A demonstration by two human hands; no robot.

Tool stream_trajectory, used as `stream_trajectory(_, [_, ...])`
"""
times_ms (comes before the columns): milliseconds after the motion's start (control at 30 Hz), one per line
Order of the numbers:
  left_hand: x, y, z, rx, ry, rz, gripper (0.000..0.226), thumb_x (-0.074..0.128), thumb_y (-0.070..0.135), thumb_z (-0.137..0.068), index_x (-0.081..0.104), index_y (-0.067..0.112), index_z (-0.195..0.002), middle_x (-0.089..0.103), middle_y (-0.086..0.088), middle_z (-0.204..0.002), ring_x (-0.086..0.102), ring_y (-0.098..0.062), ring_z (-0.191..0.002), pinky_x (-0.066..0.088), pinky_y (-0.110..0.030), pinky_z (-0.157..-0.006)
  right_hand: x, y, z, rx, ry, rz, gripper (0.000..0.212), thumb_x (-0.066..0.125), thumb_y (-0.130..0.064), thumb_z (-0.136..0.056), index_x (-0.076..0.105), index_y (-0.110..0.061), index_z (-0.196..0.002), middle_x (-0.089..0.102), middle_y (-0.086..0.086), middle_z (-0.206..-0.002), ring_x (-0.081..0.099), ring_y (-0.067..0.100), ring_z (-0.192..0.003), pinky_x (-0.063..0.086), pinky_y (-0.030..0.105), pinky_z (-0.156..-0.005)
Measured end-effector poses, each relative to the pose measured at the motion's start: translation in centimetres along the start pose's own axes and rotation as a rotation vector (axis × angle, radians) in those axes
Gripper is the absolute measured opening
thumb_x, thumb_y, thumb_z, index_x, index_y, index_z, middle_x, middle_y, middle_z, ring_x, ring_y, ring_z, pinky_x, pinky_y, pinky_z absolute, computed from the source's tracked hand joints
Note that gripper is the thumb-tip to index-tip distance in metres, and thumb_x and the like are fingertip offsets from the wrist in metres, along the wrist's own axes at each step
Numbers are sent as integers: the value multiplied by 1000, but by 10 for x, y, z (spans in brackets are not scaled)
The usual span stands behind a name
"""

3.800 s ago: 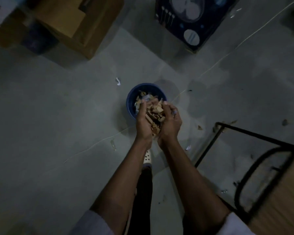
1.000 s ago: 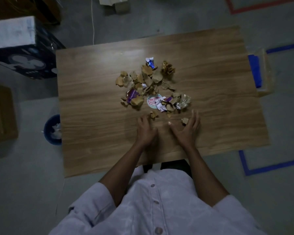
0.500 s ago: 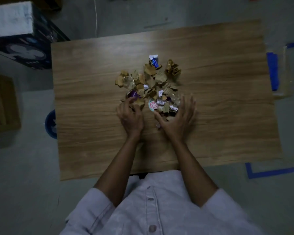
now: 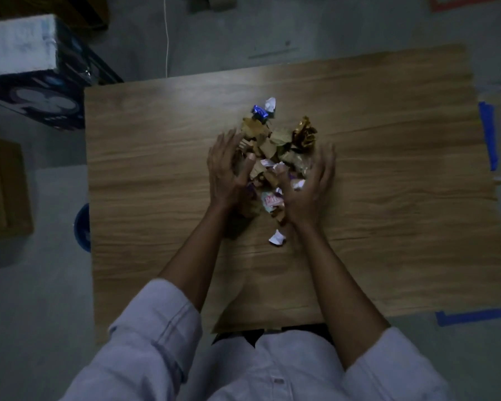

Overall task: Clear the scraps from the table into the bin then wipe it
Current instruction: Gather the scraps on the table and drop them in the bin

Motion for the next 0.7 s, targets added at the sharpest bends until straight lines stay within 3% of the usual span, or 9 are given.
stream_trajectory(100, [-24, -10, -1, -57, 166, 146, 59, 50, 47, -97, 55, 11, -144, 47, -11, -155, 36, -30, -148, 25, -47, -123, -18, -6, -50, -58, 73, 27, 81, 51, -69, -95, 48, -9, -150, 29, 20, -164, 24, 36, -153, 25, 47, -123])
stream_trajectory(167, [-23, -16, -7, -113, 148, 196, 61, 48, 48, -97, 53, 14, -147, 44, -10, -157, 35, -27, -149, 25, -48, -123, -1, -7, -78, -38, -66, 47, 84, 56, -73, -89, 46, -20, -153, 24, 15, -167, 19, 35, -154, 21, 47, -124])
stream_trajectory(233, [-11, -15, -22, -97, 57, 217, 60, 48, 46, -97, 49, 17, -150, 41, -8, -160, 32, -22, -151, 25, -51, -123, 29, -10, -91, -36, -274, 83, 93, 63, -77, -79, 38, -32, -157, 13, 11, -171, 11, 34, -156, 19, 51, -125])
stream_trajectory(333, [10, -5, -47, -96, -92, 377, 59, 50, 41, -99, 43, 18, -154, 36, -4, -163, 26, -16, -154, 23, -49, -125, 68, -15, -86, -173, -485, 292, 111, 66, -87, -65, 22, -47, -159, -3, 6, -172, 0, 38, -157, 15, 57, -125])
stream_trajectory(400, [22, 4, -66, -112, -201, 457, 60, 49, 34, -100, 39, 15, -155, 33, -4, -165, 25, -14, -154, 23, -38, -126, 85, -19, -80, -269, -527, 435, 114, 59, -89, -62, 16, -50, -160, -8, 4, -172, -6, 41, -157, 12, 62, -123])
stream_trajectory(500, [37, 9, -83, -190, -336, 466, 66, 48, 25, -94, 35, 10, -156, 42, -7, -158, 40, -12, -144, 34, -23, -117, 102, -25, -78, -248, -516, 495, 111, 60, -76, -60, 14, -53, -158, -10, -3, -172, -11, 42, -156, 3, 68, -120])
stream_trajectory(633, [38, 1, -82, -260, -307, 420, 70, 50, 30, -96, 23, 15, -158, 41, -18, -156, 48, -26, -139, 42, -35, -112, 120, -26, -80, -299, -537, 575, 104, 59, -66, -64, 21, -44, -158, 5, -10, -171, -5, 37, -157, 4, 73, -117])
stream_trajectory(700, [31, -17, -86, -305, -214, 418, 70, 58, 32, -93, 24, 23, -154, 53, -21, -141, 63, -32, -115, 52, -47, -102, 122, -27, -75, -366, -505, 512, 104, 58, -72, -65, 31, -33, -158, 27, -4, -167, 10, 38, -156, 14, 68, -120])
Point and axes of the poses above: each hand's wrist, its own z-axis away from the middle knuckle, its own x-axis out of the palm, y = z × x, the point moved 8 cm from there along -z, towards the middle knuckle
